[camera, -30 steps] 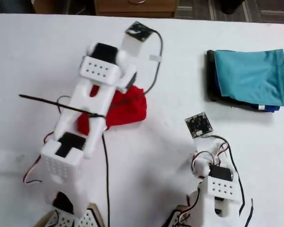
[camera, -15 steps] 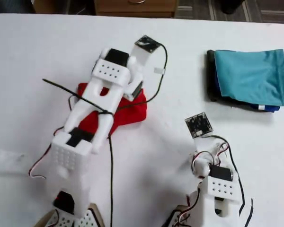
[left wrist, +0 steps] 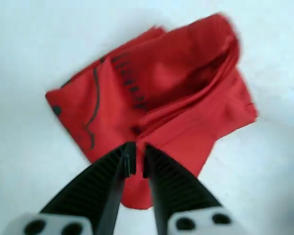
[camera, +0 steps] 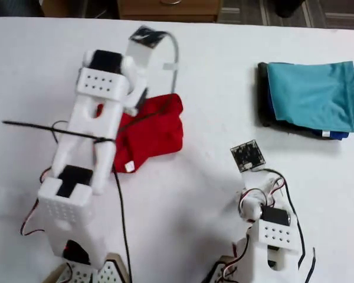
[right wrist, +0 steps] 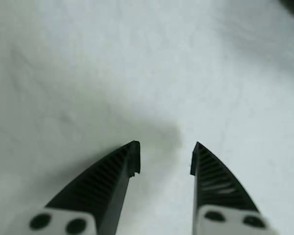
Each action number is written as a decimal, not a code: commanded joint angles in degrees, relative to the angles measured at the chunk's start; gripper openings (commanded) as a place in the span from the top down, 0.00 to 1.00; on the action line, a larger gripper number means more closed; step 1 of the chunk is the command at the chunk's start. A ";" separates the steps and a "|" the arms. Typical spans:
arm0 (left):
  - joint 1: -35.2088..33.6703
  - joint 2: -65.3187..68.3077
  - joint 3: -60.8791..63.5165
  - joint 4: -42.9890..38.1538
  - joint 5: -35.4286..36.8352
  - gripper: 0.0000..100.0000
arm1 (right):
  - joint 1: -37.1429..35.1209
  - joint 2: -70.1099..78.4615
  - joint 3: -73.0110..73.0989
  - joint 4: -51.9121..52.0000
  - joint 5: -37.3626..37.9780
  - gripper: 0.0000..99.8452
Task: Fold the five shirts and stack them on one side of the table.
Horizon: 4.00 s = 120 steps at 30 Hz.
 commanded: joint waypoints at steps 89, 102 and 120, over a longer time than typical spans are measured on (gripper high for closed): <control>-5.45 -8.35 36.09 -38.51 -5.27 0.97 | 8.22 -1.54 -0.35 -5.23 -10.20 0.82; -13.63 5.01 29.05 -44.40 -5.36 0.97 | -13.93 -0.84 -21.80 10.42 -10.64 0.82; -16.88 15.74 14.37 -35.16 1.05 0.97 | -31.16 76.97 -98.73 21.23 -22.42 0.82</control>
